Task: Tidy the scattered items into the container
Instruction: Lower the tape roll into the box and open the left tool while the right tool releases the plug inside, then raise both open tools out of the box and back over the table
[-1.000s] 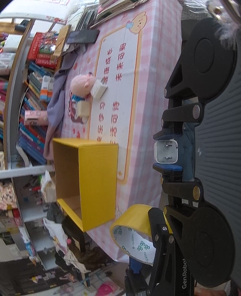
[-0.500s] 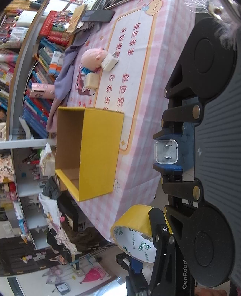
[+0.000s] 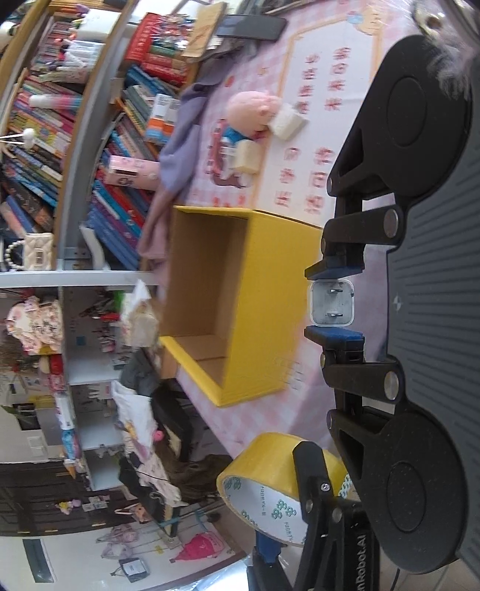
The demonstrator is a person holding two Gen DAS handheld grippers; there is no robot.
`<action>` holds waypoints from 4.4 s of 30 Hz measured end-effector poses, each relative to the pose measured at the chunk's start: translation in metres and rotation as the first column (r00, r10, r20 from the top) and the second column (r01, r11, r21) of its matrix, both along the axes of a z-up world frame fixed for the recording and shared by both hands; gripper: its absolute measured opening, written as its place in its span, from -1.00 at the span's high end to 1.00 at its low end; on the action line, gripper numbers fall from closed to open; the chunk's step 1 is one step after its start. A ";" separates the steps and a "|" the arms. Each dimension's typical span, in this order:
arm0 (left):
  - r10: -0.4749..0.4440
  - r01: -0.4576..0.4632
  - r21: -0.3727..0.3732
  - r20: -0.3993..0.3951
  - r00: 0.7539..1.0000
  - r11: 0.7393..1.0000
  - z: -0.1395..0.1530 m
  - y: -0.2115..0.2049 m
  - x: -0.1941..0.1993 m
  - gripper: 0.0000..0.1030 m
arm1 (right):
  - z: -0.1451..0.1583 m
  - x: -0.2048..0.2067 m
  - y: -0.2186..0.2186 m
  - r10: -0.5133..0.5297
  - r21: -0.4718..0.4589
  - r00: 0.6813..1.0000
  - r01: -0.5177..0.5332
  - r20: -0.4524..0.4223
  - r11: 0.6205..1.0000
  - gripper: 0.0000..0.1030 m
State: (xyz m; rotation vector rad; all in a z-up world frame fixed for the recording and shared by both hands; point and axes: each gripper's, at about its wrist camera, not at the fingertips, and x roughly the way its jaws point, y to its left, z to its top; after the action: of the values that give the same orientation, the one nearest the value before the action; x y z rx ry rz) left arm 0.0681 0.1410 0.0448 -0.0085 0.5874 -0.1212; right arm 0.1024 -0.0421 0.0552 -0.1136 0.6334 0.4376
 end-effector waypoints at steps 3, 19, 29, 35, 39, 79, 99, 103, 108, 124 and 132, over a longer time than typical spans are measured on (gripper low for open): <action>-0.019 0.018 0.016 0.029 0.999 1.000 0.010 -0.003 0.024 -0.62 | 0.009 0.026 -0.001 0.006 0.011 1.000 -0.006 0.025 1.000 0.52; -0.116 0.117 0.202 -0.018 0.993 0.972 0.013 -0.032 0.198 -0.62 | 0.015 0.213 0.026 0.224 -0.170 0.973 -0.211 0.058 0.963 0.51; -0.211 0.295 0.383 -0.244 0.946 0.875 -0.033 -0.046 0.282 -0.62 | -0.041 0.290 0.059 0.498 -0.438 0.861 -0.489 -0.102 0.754 0.51; -0.253 0.413 0.458 -0.371 0.893 0.787 -0.067 -0.061 0.308 -0.62 | -0.072 0.310 0.075 0.607 -0.547 0.769 -0.602 -0.201 0.582 0.52; -0.270 0.453 0.460 -0.409 0.871 0.764 -0.076 -0.063 0.318 -0.62 | -0.081 0.320 0.074 0.624 -0.549 0.744 -0.635 -0.241 0.545 0.52; -0.260 0.450 0.475 -0.413 0.873 0.756 -0.081 -0.049 0.316 -0.86 | -0.082 0.314 0.072 0.693 -0.545 0.672 -0.695 -0.261 0.469 0.16; -0.265 0.312 0.403 -0.169 0.949 0.860 -0.006 -0.044 0.218 -0.86 | -0.012 0.244 0.032 0.599 -0.509 0.796 -0.553 -0.089 0.660 0.07; -0.239 0.271 0.355 -0.134 0.962 0.895 0.002 -0.039 0.191 -0.87 | -0.004 0.221 0.022 0.541 -0.462 0.839 -0.505 -0.063 0.729 0.06; -0.214 0.234 0.318 -0.097 0.972 0.919 0.008 -0.034 0.153 -0.86 | 0.001 0.186 0.011 0.477 -0.422 0.879 -0.442 -0.026 0.792 0.05; -0.059 0.067 0.156 -0.057 0.997 0.985 0.006 -0.016 0.045 -0.87 | 0.006 0.066 -0.027 0.114 -0.189 0.993 -0.104 0.041 0.976 -0.16; 0.048 -0.045 0.040 -0.082 0.995 0.998 -0.009 -0.010 0.010 -0.87 | 0.005 0.016 -0.050 -0.093 -0.043 0.995 0.094 0.018 0.995 -0.22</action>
State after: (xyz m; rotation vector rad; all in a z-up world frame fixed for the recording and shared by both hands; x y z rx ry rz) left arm 0.0778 0.1310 0.0362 0.0096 0.6716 -0.0643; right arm 0.1188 -0.0925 0.0600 -0.1282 0.6299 0.3323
